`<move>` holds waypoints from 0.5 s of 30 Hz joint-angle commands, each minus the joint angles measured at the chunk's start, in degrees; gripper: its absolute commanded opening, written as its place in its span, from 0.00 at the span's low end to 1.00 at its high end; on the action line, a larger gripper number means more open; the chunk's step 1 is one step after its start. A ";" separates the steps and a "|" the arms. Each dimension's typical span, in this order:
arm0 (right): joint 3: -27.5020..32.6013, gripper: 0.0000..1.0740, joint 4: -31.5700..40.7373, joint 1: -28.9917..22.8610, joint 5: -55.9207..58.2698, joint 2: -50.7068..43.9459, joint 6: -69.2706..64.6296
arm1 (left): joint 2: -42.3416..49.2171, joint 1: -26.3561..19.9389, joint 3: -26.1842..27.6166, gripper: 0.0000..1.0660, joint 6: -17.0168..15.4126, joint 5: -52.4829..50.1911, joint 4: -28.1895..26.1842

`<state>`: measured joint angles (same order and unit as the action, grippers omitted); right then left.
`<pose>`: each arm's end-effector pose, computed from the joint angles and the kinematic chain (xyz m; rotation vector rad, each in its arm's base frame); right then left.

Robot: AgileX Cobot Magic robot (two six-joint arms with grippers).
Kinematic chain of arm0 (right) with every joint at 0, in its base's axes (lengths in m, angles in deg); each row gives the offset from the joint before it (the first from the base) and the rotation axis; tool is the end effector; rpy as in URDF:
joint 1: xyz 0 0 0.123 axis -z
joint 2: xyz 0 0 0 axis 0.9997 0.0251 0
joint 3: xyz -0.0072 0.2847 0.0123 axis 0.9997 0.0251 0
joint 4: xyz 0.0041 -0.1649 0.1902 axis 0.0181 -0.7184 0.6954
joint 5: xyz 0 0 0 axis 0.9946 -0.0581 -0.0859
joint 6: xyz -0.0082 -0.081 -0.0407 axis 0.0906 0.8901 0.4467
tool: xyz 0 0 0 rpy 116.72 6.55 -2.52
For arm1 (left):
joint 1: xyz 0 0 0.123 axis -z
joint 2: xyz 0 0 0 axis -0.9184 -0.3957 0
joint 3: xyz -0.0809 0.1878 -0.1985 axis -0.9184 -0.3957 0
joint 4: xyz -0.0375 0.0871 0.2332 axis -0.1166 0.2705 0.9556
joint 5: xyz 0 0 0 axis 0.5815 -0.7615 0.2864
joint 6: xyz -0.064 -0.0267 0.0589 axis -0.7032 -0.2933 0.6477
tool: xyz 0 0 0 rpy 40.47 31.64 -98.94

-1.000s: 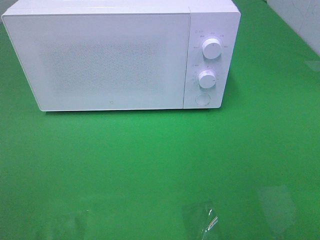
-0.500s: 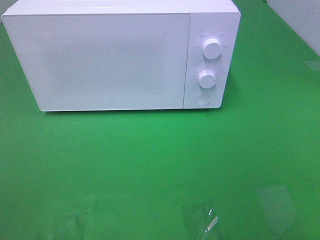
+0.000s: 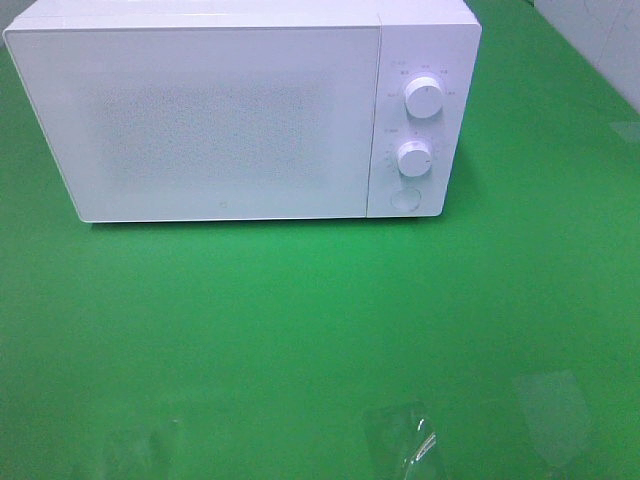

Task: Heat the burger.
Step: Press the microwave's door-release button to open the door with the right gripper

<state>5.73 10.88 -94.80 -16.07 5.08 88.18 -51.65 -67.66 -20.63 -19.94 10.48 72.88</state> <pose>-0.0009 0.0051 0.2830 -0.1047 1.9461 0.1546 -0.0084 -0.0053 0.2800 0.0670 2.0428 -0.0172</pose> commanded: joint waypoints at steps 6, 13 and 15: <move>0.11 0.66 -0.46 0.23 0.06 -1.60 0.00 | 0.97 -0.06 0.06 0.94 -0.46 -0.74 -0.06; 0.11 0.66 -0.46 0.11 0.06 -1.60 0.00 | 0.97 -0.06 0.06 0.94 -0.46 -0.74 -0.06; 0.11 0.66 -0.46 0.11 0.06 -1.55 0.00 | 0.97 -0.06 0.06 0.94 -0.46 -0.74 -0.06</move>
<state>5.73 10.82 -94.80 -15.73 5.08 88.18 -51.65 -67.66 -20.63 -19.94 10.48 72.88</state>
